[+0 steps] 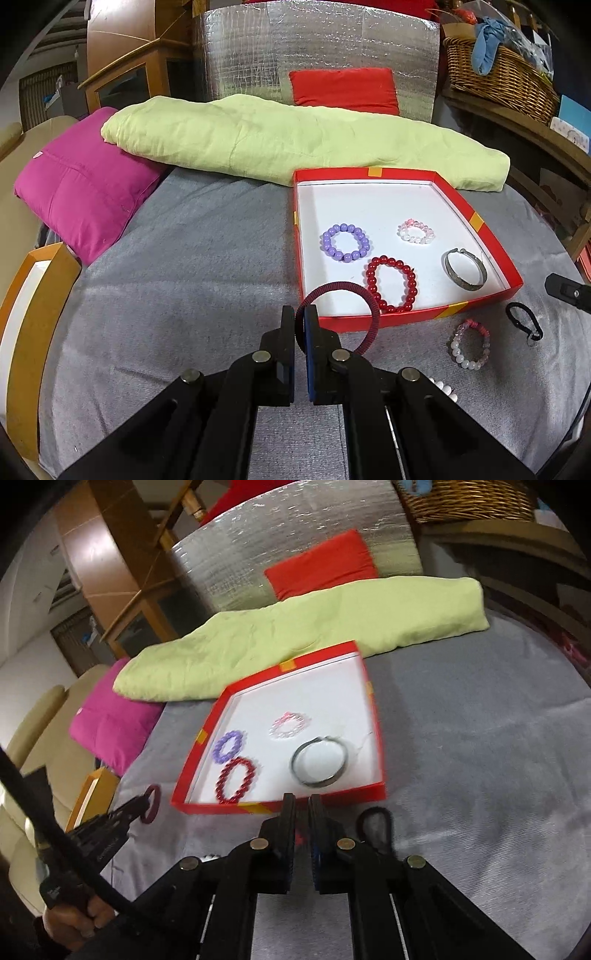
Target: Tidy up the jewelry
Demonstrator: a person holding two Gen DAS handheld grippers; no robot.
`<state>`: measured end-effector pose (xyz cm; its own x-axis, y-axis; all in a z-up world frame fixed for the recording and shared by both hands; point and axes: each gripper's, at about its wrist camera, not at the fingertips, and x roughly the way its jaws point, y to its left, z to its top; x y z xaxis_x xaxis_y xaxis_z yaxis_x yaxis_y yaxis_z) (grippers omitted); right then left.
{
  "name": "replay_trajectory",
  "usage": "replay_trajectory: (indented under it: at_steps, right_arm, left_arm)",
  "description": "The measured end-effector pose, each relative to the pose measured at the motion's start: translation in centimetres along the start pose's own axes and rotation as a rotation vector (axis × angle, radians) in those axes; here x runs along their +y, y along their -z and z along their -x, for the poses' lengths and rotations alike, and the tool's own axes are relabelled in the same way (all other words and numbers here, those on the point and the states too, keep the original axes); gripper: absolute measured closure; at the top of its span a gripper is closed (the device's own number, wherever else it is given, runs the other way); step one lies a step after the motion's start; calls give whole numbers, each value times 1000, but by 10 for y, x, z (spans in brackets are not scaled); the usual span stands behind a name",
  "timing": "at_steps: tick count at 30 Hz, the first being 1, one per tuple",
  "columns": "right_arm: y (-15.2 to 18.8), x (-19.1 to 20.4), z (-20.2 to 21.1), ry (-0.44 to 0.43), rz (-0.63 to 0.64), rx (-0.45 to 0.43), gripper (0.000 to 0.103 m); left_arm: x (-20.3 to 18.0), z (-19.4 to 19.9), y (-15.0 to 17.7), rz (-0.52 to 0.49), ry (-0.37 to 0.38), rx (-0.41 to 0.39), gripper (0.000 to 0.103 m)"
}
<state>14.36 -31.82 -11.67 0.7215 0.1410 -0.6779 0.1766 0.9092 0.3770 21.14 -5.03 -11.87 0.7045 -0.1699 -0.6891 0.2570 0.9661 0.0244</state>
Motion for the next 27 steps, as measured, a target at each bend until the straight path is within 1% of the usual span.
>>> replay_trajectory:
  at_steps: [2,3,4,5,6,8,11,12,13,15,16,17,18,19,22,24,27]
  right_arm:
    - [-3,-12,-3,45,-15,29,91]
    - [-3,-20,-5,66,-31,41,80]
    - [-2,-25,-8,75,-42,53,59]
    - [-1,-32,-13,86,-64,81,46]
    - [1,-37,-15,87,-80,89,33]
    - [4,-38,-19,88,-67,99,33]
    - [10,-28,-29,144,24,125,36]
    - [12,-27,-31,150,40,134,41]
    - [15,-25,-37,156,59,160,50]
    - [22,-23,-49,196,92,222,61]
    - [25,-21,-51,231,122,209,69]
    - [26,-18,-50,250,154,197,74]
    - [26,-16,-50,258,177,197,86]
    - [26,-16,-49,255,180,198,94]
    - [22,-23,-43,243,134,178,94]
    - [16,-26,-34,208,87,147,94]
    - [8,-31,-18,129,14,83,94]
  left_arm:
    - [2,0,0,4,-4,1,98]
    - [3,0,0,6,-4,2,98]
    - [4,0,0,12,-3,3,98]
    - [4,-1,0,16,-1,5,98]
    - [4,-1,0,19,4,7,98]
    - [2,-2,-1,18,9,9,98]
    - [-4,-3,-1,8,15,11,98]
    - [-6,-3,-1,4,16,12,98]
    - [-8,-4,0,-3,17,13,98]
    - [-11,-5,0,-8,18,17,98]
    - [-11,-5,0,-9,19,19,98]
    - [-12,-6,0,-10,18,21,98]
    - [-12,-6,0,-11,16,22,98]
    - [-11,-6,0,-10,16,22,98]
    - [-11,-6,0,-5,18,22,98]
    - [-11,-5,-1,-5,19,15,98]
    - [-9,-4,-2,7,14,2,98]
